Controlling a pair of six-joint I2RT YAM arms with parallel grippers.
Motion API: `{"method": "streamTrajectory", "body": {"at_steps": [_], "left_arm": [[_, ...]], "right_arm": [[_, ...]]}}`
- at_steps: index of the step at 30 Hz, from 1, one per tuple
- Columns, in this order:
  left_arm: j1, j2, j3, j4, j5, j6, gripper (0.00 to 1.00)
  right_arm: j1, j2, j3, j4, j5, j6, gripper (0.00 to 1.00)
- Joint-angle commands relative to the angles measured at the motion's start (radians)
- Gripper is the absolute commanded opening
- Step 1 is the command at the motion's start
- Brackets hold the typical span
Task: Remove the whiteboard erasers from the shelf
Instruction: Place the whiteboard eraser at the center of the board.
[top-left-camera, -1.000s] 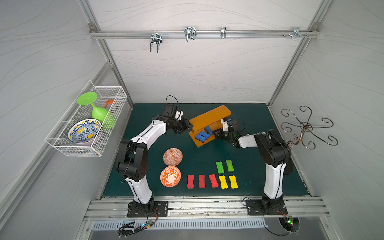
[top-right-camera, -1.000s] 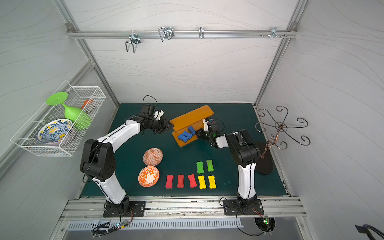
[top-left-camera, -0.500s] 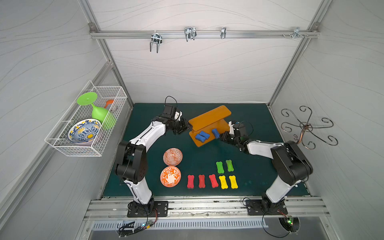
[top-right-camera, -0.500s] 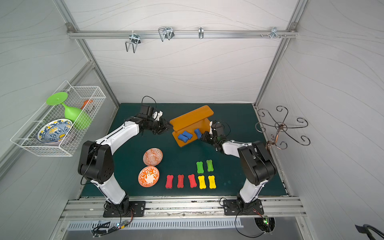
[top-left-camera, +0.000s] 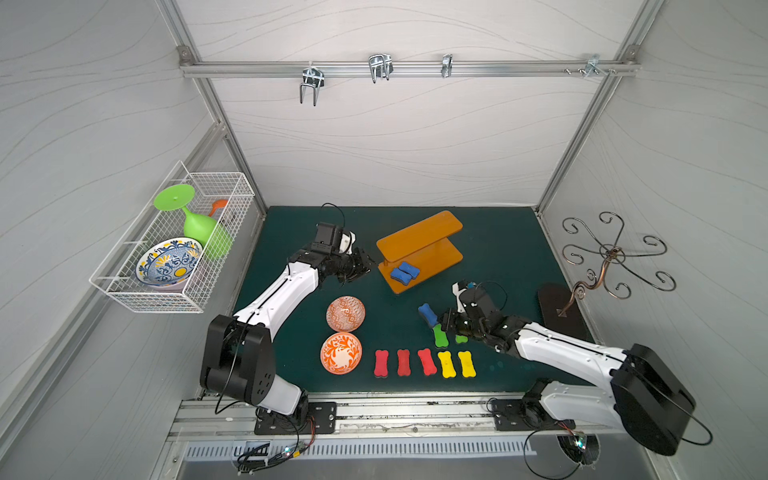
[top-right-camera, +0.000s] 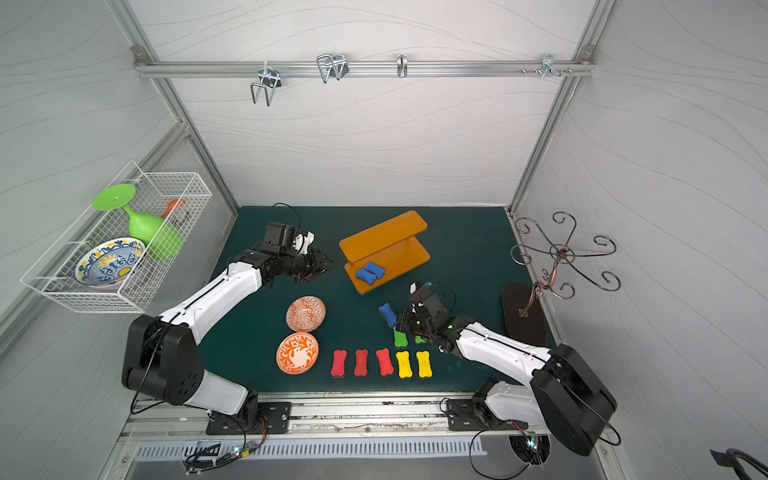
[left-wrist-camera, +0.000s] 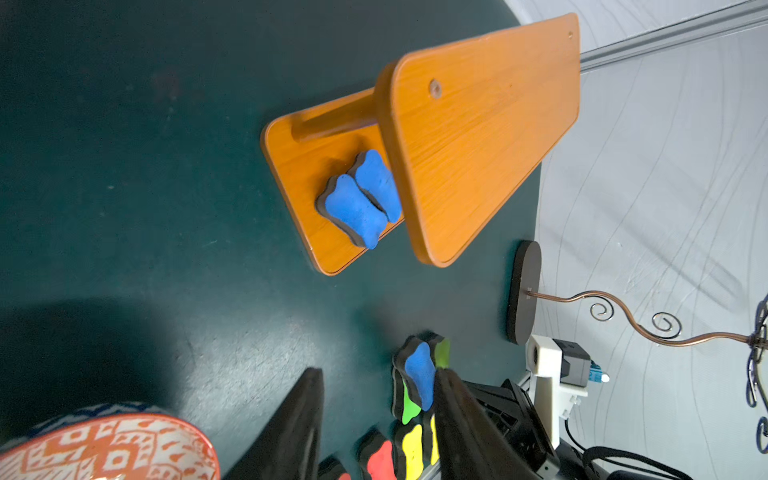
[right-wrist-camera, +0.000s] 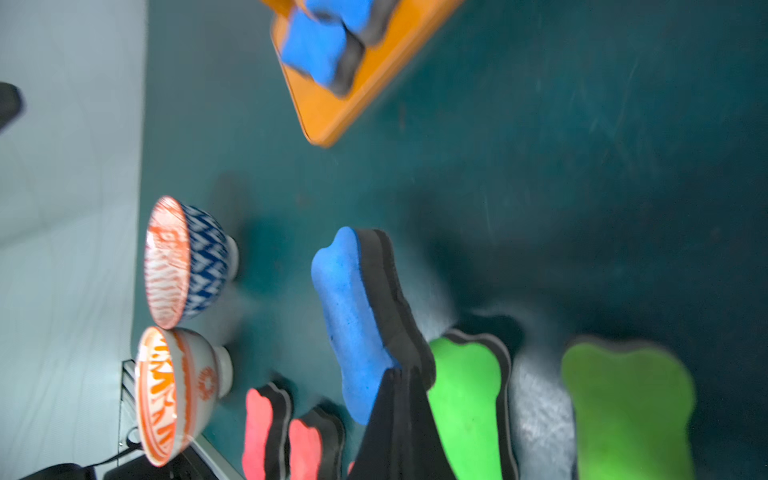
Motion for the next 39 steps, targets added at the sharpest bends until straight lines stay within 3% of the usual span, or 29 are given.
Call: {"method": "streamTrajectory", "body": {"at_steps": [1, 7, 18, 23, 27, 33, 39], "left_arm": [[0.011, -0.031, -0.005, 0.014, -0.01, 0.033, 0.47], [0.049, -0.053, -0.028, 0.013, -0.002, 0.046, 0.47], [0.079, -0.051, -0.034, 0.037, 0.036, 0.038, 0.47], [0.08, -0.052, -0.037, 0.036, 0.035, 0.04, 0.47], [0.08, -0.046, -0.036, 0.039, 0.036, 0.041, 0.47], [0.085, -0.041, -0.034, 0.038, 0.038, 0.043, 0.47], [0.091, -0.047, -0.036, 0.037, 0.032, 0.045, 0.47]], "right_arm": [[0.06, 0.09, 0.031, -0.013, 0.047, 0.043, 0.0], [0.133, 0.193, 0.107, -0.049, 0.032, 0.022, 0.0], [0.112, 0.169, 0.14, -0.186, -0.017, -0.037, 0.18], [0.101, 0.168, 0.173, -0.221, -0.043, -0.075, 0.37], [0.086, 0.122, 0.2, -0.274, -0.046, -0.114, 0.44], [0.081, 0.012, 0.243, -0.411, 0.002, -0.179, 0.47], [0.131, -0.095, 0.259, -0.608, 0.168, -0.142, 0.53]]}}
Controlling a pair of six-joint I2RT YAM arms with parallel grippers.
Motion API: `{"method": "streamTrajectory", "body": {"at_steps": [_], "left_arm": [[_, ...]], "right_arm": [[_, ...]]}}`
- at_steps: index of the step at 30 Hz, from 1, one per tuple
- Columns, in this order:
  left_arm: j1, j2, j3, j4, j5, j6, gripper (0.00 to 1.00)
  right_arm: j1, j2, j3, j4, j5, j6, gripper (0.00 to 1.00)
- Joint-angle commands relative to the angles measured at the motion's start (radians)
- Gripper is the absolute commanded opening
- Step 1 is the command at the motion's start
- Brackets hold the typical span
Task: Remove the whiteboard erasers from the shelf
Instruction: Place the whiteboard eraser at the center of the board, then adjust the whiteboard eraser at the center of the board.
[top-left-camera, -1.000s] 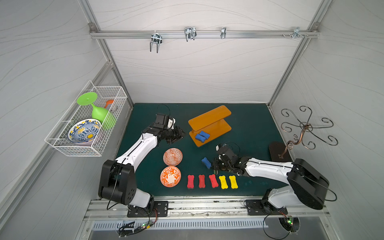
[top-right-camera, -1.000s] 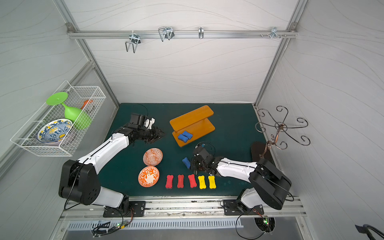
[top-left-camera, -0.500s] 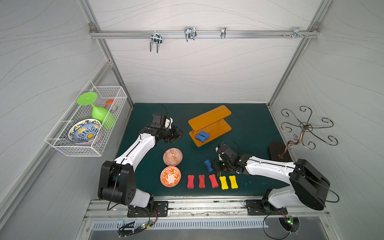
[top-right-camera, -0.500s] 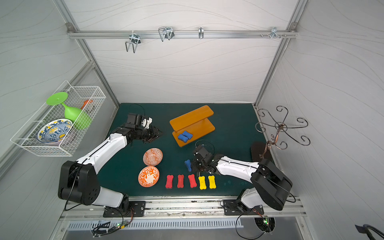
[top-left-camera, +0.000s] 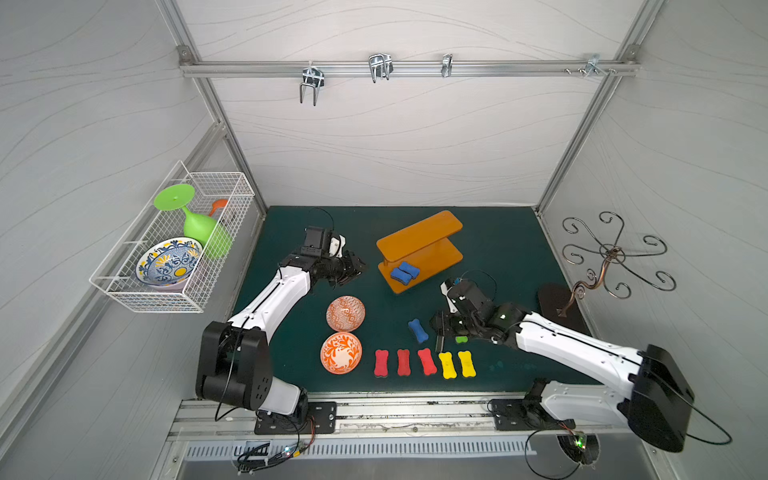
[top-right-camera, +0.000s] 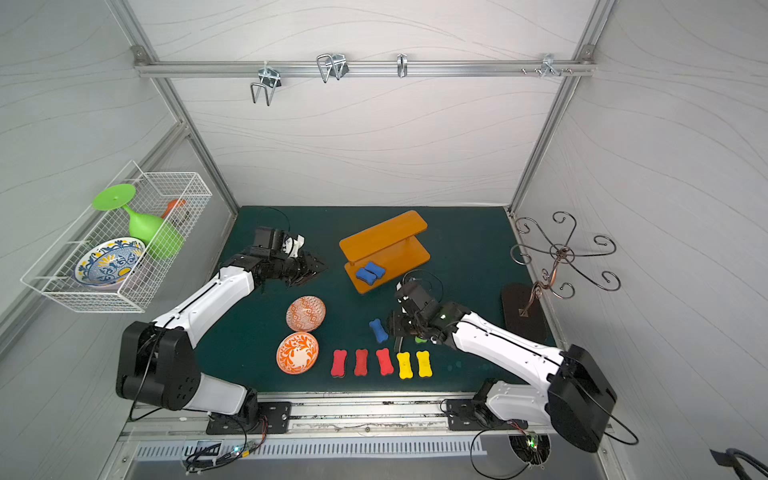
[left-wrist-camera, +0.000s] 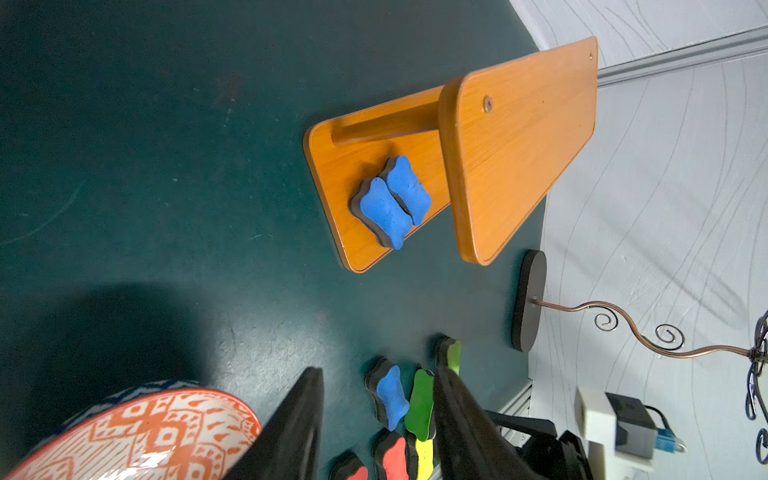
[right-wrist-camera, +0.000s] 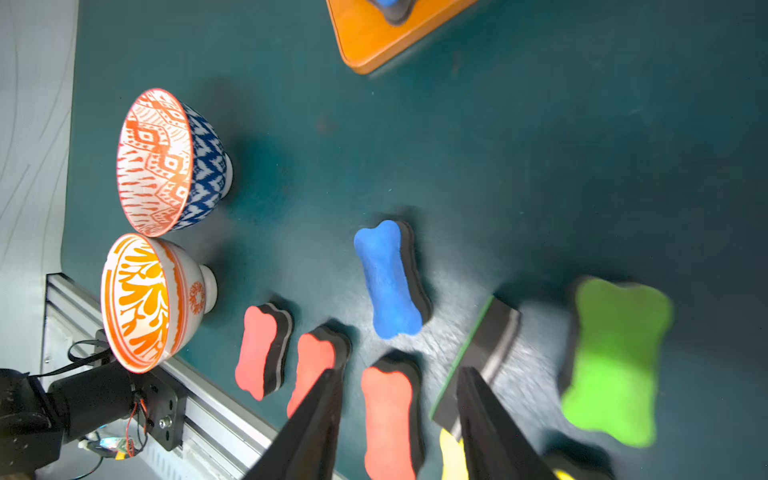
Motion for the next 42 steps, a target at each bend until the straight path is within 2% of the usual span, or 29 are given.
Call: {"method": "streamTrajectory", "body": {"at_steps": [1, 8, 21, 29, 39, 42], "left_arm": [[0.01, -0.011, 0.007, 0.033, 0.005, 0.021, 0.47], [0.015, -0.007, 0.009, 0.033, 0.005, 0.023, 0.47], [0.022, -0.001, 0.012, 0.033, 0.011, 0.024, 0.47], [0.024, -0.001, 0.01, 0.033, 0.011, 0.024, 0.47], [0.028, -0.002, 0.012, 0.033, 0.014, 0.026, 0.47], [0.029, -0.002, 0.012, 0.033, 0.014, 0.026, 0.47]], "right_arm": [[0.033, -0.009, 0.018, -0.193, 0.113, 0.023, 0.55], [0.056, 0.069, 0.01, -0.186, 0.07, 0.092, 0.62], [0.058, 0.227, 0.022, -0.074, 0.014, 0.084, 0.6], [0.056, 0.288, 0.048, -0.046, 0.006, 0.065, 0.53], [0.027, 0.277, 0.028, -0.028, -0.013, 0.04, 0.3], [0.012, 0.27, 0.022, -0.024, -0.021, 0.028, 0.26]]}}
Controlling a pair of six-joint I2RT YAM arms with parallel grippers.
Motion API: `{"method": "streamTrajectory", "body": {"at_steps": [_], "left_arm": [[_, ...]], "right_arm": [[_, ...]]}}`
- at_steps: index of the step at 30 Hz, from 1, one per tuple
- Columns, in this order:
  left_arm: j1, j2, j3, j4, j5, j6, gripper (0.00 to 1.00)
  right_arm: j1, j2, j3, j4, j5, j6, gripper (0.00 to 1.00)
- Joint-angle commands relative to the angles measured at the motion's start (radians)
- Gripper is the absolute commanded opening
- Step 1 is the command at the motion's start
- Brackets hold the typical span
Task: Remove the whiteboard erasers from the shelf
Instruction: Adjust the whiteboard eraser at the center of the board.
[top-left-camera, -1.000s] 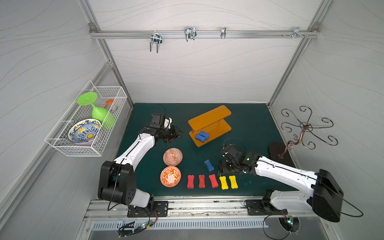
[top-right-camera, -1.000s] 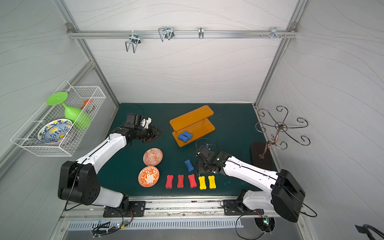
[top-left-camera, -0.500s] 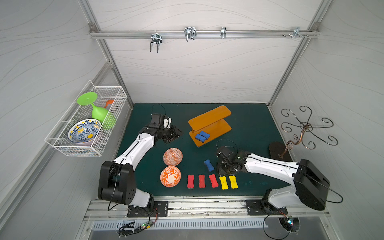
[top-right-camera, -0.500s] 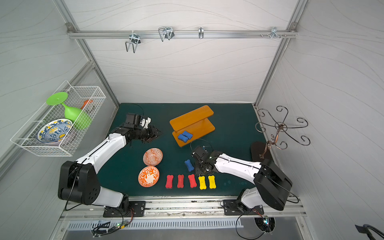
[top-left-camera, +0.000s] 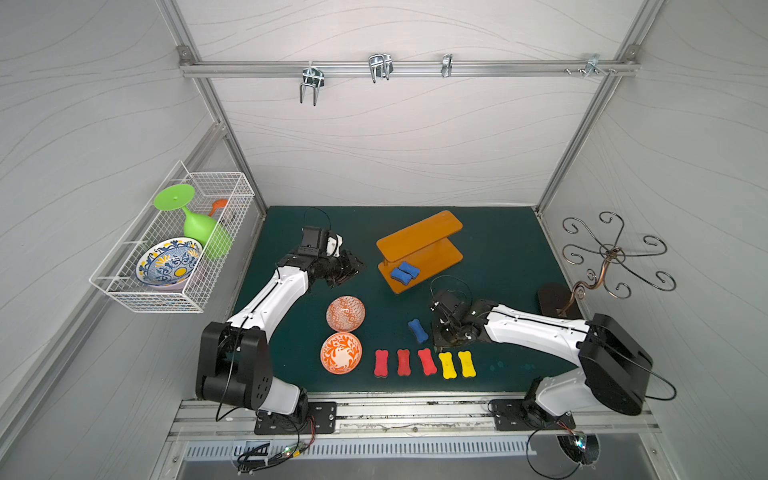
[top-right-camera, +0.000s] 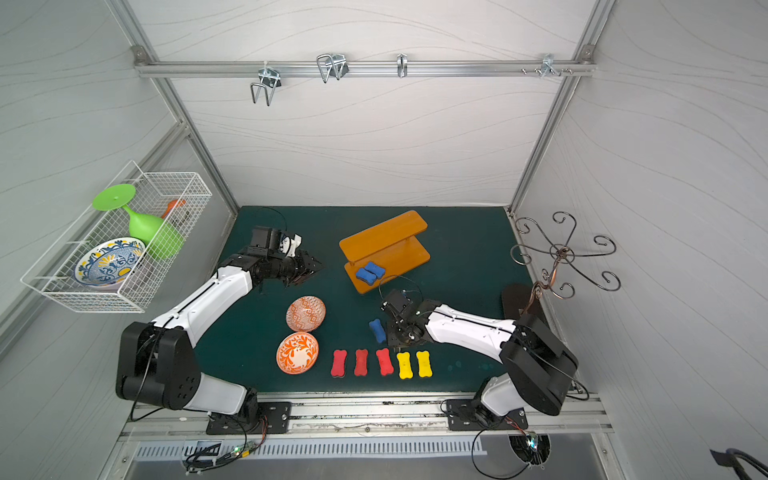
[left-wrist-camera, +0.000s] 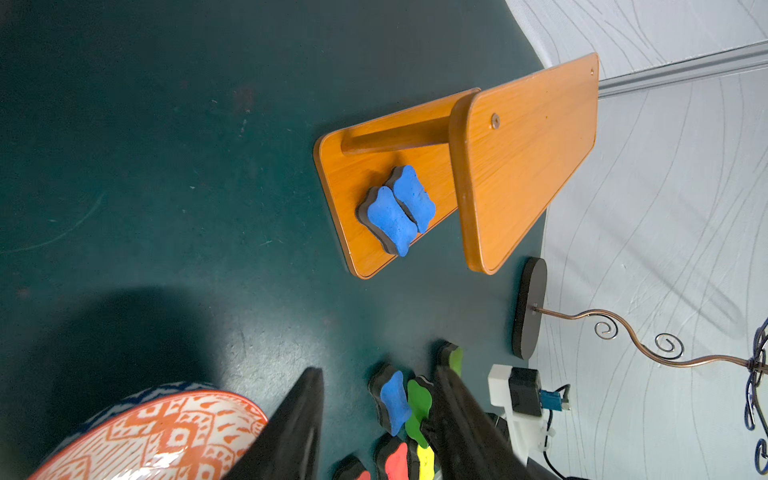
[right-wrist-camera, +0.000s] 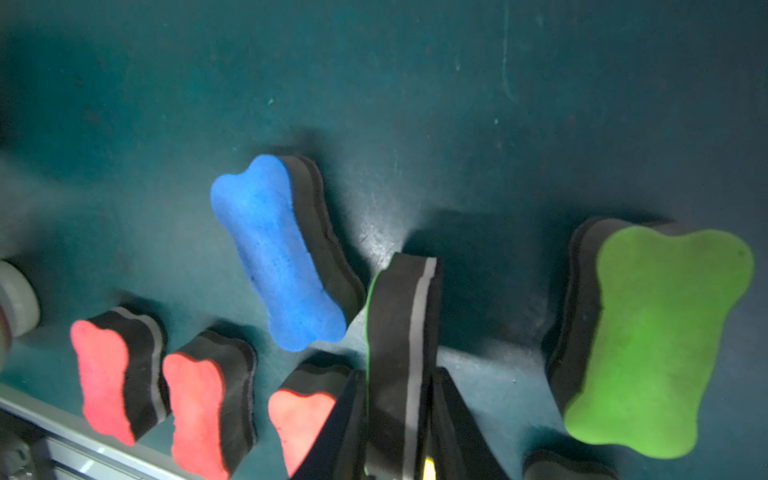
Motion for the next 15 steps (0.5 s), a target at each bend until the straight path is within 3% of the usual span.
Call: {"method": "streamTrajectory", "body": {"at_steps": [1, 15], "left_arm": [[0.008, -0.003, 0.012, 0.032, 0.013, 0.023, 0.47], [0.009, 0.001, 0.012, 0.036, 0.013, 0.024, 0.47]], "right_arm": [[-0.022, -0.017, -0.013, 0.004, -0.018, -0.026, 0.25], [-0.179, -0.074, -0.125, 0.173, -0.259, -0.042, 0.19]]}}
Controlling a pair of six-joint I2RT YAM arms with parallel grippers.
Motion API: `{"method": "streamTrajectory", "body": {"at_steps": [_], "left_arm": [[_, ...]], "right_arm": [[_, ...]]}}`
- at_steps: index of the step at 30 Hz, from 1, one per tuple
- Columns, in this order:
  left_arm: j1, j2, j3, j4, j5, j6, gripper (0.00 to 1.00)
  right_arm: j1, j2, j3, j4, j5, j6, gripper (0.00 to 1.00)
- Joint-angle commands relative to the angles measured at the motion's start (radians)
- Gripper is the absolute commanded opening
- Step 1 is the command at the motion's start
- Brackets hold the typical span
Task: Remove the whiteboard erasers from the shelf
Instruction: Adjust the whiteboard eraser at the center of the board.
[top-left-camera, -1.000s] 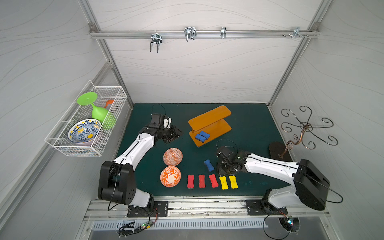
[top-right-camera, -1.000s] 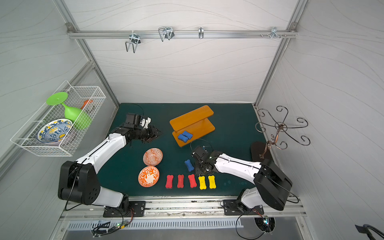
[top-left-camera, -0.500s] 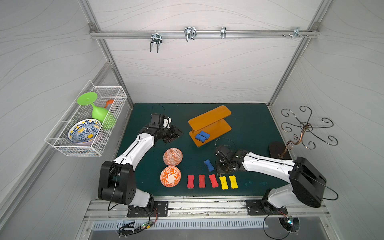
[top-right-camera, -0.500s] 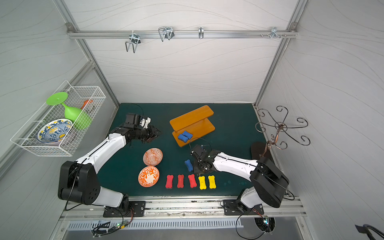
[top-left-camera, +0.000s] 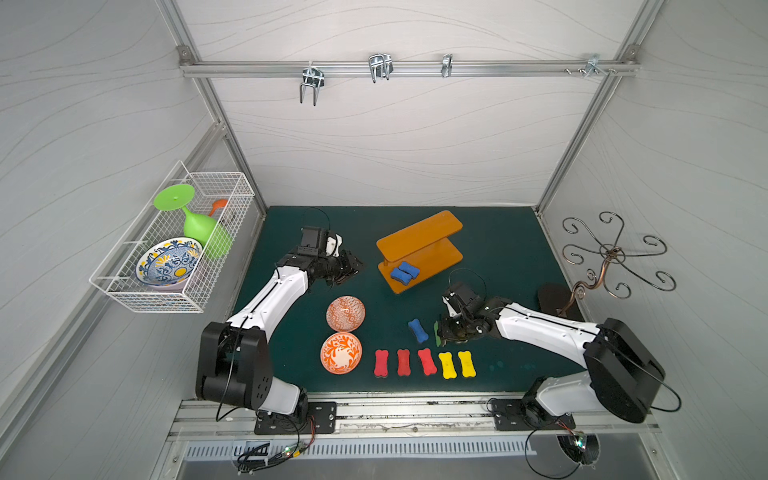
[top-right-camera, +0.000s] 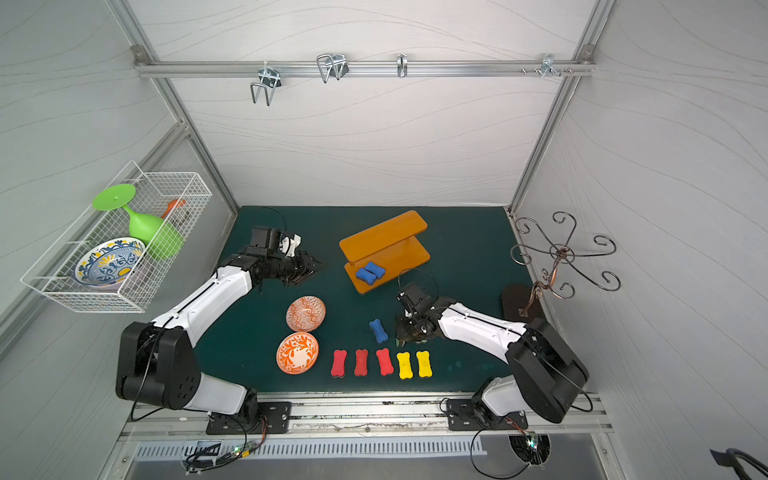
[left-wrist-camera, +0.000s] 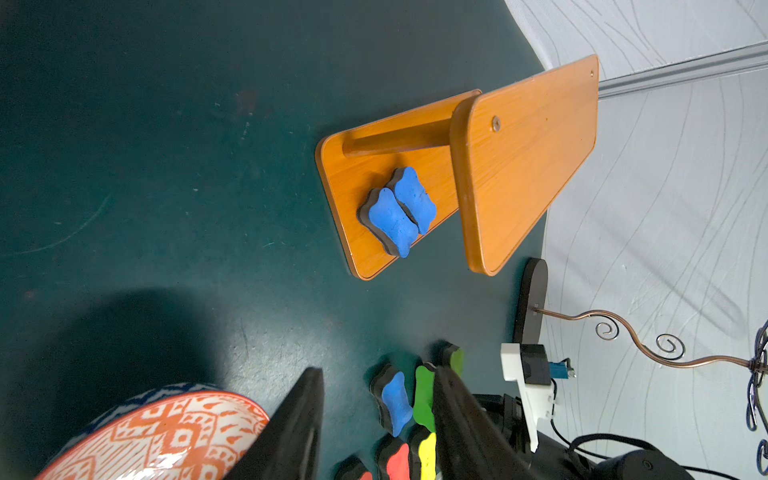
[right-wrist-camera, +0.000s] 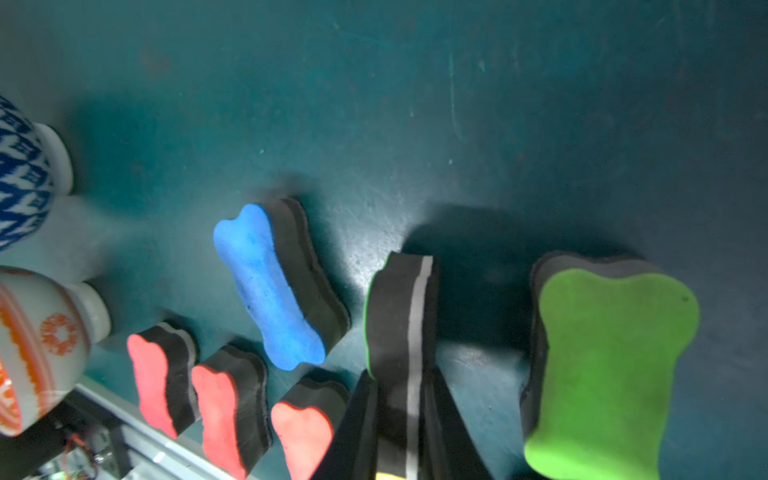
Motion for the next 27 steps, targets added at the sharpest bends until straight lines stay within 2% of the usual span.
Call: {"method": "streamTrajectory", "body": {"at_steps": [1, 12, 15, 20, 27], "left_arm": [[0.006, 0.001, 0.012, 0.036, 0.011, 0.018, 0.47], [0.011, 0.004, 0.013, 0.038, 0.01, 0.019, 0.47], [0.011, 0.004, 0.013, 0.039, 0.01, 0.018, 0.47], [0.011, 0.004, 0.013, 0.04, 0.01, 0.018, 0.47], [0.011, 0.005, 0.012, 0.042, 0.011, 0.018, 0.47]], "right_arm": [[-0.032, -0.021, -0.045, 0.073, -0.099, 0.001, 0.19], [-0.057, -0.05, -0.098, 0.131, -0.164, -0.045, 0.21], [-0.07, -0.04, -0.11, 0.123, -0.163, -0.069, 0.26], [-0.09, -0.052, -0.091, 0.056, -0.12, -0.117, 0.46], [-0.107, -0.085, -0.043, -0.017, -0.084, -0.168, 0.5]]}}
